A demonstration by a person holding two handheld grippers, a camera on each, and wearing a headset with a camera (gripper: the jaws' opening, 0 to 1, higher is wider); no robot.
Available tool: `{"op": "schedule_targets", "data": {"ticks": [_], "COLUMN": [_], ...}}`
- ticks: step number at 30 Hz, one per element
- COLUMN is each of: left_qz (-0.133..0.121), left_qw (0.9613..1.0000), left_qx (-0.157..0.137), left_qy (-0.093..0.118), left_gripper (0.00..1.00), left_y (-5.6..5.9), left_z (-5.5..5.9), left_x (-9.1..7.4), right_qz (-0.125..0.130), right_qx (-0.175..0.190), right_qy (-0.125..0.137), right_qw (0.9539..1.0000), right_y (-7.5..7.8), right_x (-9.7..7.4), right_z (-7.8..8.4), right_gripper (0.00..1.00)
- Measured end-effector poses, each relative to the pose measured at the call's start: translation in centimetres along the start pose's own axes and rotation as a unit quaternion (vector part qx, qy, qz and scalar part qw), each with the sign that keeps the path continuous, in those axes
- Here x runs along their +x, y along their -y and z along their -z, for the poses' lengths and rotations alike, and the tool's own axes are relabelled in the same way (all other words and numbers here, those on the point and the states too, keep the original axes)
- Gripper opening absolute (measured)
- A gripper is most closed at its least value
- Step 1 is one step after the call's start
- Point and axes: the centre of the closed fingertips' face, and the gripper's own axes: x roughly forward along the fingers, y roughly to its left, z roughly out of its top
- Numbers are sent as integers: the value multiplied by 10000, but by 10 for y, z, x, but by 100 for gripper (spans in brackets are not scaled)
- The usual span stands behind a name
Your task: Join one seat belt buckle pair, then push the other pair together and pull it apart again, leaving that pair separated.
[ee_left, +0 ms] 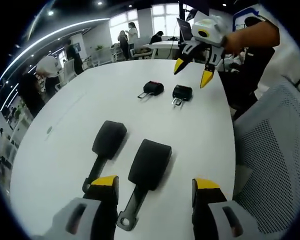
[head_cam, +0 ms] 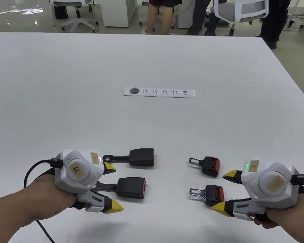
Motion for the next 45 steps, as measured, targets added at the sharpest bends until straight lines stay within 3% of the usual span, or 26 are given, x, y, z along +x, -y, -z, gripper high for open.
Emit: {"op": "schedule_targets", "data": {"ticks": [12,21,24,26,31,34,36,41,45], "left_qz": [283,528,631,733,824,927,1032,1060,1080], "left_qw": [9984,9953,9930,9894,9905,9894,9881,9867,9840], "left_qx": [357,576,683,821,733,747,739,837,997], "left_qy": [-347,-564,-726,-949,-820,-835,-865,-902,-1004], "left_gripper": [55,51,50,49,44,41,38,36,34], "left_y": [-8,-10,-10,-8,-12,-15,-10,-11,-9], "left_z": [-7,1,5,11,9,10,10,11,10], "left_x": [16,30,34,36,40,43,45,47,48], "right_qz": [-390,-673,-787,-819,-964,-1087,-1196,-1396,-1438], "right_qx": [-552,-778,-846,-885,-917,-1006,-1043,-1067,-1019], "right_qy": [-488,-638,-718,-762,-814,-866,-908,-1011,-1059], "right_qw": [9965,9926,9907,9898,9878,9852,9831,9792,9786], "right_y": [3,0,-2,-1,0,1,0,2,1], "right_x": [15,29,31,34,34,37,38,39,39], "right_z": [19,28,31,34,34,34,34,33,37], "right_gripper": [41,36,34,34,33,34,34,34,33]}}
